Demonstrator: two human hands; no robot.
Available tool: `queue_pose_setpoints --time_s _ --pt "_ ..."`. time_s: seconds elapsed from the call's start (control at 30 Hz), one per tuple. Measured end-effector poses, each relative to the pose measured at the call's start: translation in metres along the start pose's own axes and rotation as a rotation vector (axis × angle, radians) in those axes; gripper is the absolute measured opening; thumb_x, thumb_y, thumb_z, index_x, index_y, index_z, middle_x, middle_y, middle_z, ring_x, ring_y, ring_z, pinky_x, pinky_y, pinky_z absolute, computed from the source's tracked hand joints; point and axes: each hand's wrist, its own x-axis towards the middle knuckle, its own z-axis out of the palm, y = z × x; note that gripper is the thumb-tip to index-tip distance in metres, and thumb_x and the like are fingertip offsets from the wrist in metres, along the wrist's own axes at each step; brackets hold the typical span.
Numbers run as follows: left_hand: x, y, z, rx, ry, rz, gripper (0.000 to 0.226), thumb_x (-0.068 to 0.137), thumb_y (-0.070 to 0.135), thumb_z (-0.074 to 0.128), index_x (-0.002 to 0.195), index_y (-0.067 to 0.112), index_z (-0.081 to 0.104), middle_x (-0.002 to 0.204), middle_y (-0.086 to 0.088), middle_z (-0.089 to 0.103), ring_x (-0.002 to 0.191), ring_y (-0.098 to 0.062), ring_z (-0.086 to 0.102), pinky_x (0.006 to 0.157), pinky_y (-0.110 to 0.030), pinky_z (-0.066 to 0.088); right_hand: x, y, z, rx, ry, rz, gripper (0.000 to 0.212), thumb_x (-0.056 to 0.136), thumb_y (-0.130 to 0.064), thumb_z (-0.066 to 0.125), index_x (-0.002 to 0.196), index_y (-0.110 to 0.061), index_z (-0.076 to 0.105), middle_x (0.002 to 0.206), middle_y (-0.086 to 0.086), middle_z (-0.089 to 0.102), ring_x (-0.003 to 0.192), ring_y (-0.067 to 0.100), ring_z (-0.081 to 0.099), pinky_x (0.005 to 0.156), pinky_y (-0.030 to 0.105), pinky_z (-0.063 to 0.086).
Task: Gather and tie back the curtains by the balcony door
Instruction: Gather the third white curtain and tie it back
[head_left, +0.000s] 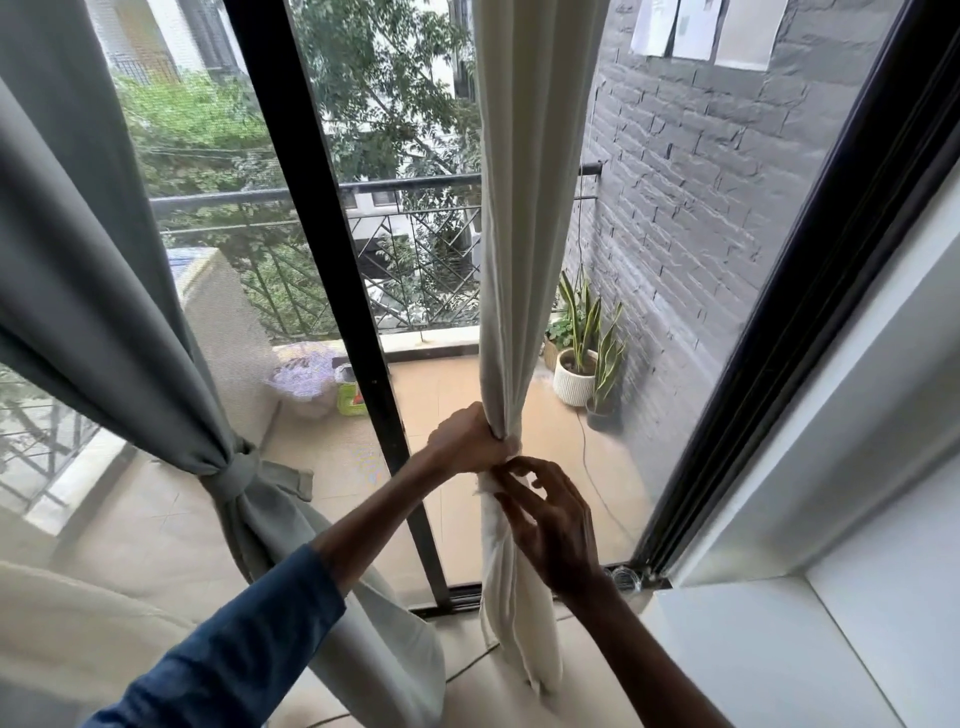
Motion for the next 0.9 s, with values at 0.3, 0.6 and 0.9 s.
queue_pose_setpoints --time_s 0.3,0.6,0.9 --pt "-0.001 -0.024 0.000 0.121 0.244 0.154 0.068 0.059 0.082 0.068 0.085 0.019 0.070 0.077 0.004 0.070 0.067 -0.017 0.066 0.058 -0.035 0.055 0.012 0.001 -0.009 0.570 0.041 0.490 0.018 0.086 -0.006 0.078 0.102 -0.014 0.081 0.105 -0.009 0.077 0.100 0.012 0.073 0.086 0.040 0.059" --pt "-0.005 -0.029 -0.002 -0.052 0.214 0.309 0.064 0.072 0.071 0.059 0.075 0.008 0.071 0.067 -0.002 0.071 0.061 -0.021 0.068 0.057 -0.042 0.055 0.024 0.010 -0.009 0.879 0.088 0.714 0.017 0.085 0.003 0.075 0.102 0.001 0.077 0.091 0.012 0.079 0.076 0.021 0.075 0.061 0.032 0.059" --pt "0.001 -0.028 0.001 -0.176 0.126 0.401 0.032 0.096 0.035 0.064 0.094 0.005 0.075 0.080 -0.003 0.076 0.071 -0.011 0.072 0.068 -0.041 0.058 0.040 0.021 -0.012 0.843 0.042 0.797 0.013 0.087 -0.009 0.077 0.099 -0.003 0.076 0.092 0.012 0.077 0.080 0.033 0.076 0.054 0.043 0.061"
